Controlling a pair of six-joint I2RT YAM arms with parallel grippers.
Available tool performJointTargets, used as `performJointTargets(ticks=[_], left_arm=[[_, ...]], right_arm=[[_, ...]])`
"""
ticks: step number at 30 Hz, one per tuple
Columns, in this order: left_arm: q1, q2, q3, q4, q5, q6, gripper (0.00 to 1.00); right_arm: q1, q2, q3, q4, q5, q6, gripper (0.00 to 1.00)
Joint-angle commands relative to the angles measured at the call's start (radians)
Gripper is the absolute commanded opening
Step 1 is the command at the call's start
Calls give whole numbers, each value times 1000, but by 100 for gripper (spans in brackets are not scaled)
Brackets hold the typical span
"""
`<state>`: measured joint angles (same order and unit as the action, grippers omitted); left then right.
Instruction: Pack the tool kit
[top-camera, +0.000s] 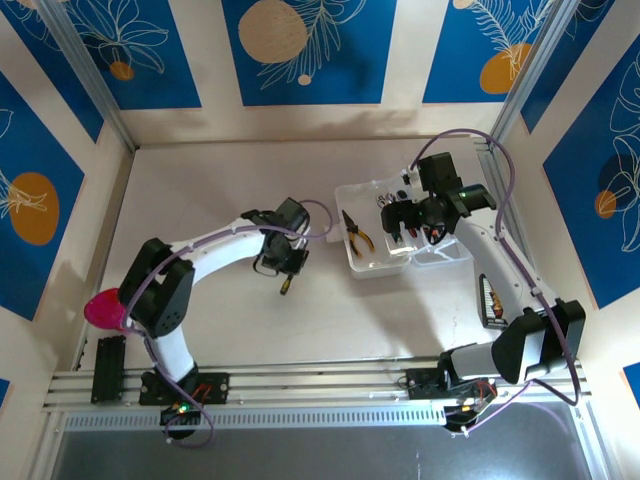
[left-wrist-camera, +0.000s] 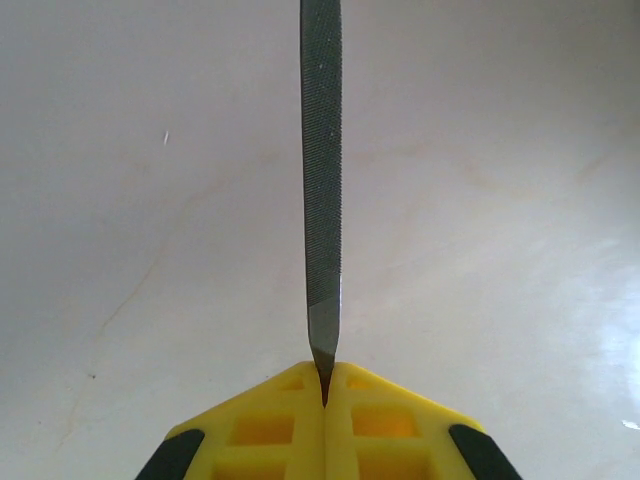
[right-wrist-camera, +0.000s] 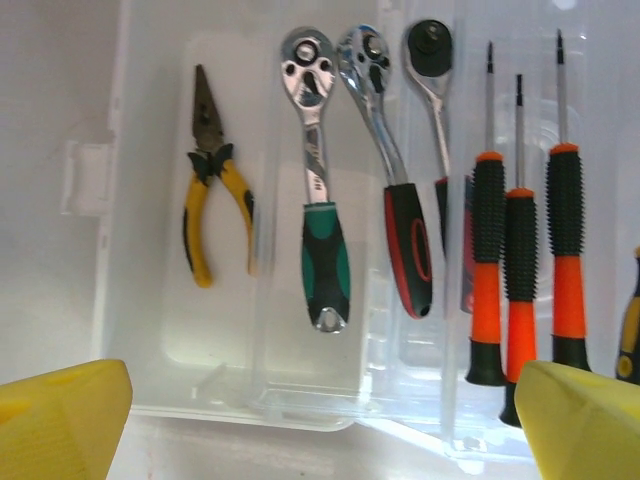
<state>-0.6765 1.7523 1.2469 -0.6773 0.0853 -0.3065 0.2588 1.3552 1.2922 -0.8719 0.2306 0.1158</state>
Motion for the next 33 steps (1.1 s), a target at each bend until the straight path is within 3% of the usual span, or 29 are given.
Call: performJointTargets(ticks=[1, 7, 12, 19, 23, 28, 33], left_arm=[[25, -78, 54, 32, 112, 18, 0], [78, -160, 35, 251, 246, -52, 0], [118, -181, 2, 452, 388, -161, 0], [137, -158, -66, 781, 562, -363, 0], [137, -144, -96, 895, 604, -434, 0], [137, -147, -114, 926, 608, -451, 0], [137, -148, -125, 930, 614, -450, 0]], right_arm=[[7, -43, -32, 55, -133, 22, 99], [17, -152, -192, 330, -428, 54, 99], [45, -195, -291, 521, -568, 132, 99], [164, -119, -307, 661, -569, 176, 100], [207, -52, -279, 685, -511, 191, 93], [232, -9, -265, 730, -469, 210, 80], [242, -3, -270, 772, -427, 234, 58]])
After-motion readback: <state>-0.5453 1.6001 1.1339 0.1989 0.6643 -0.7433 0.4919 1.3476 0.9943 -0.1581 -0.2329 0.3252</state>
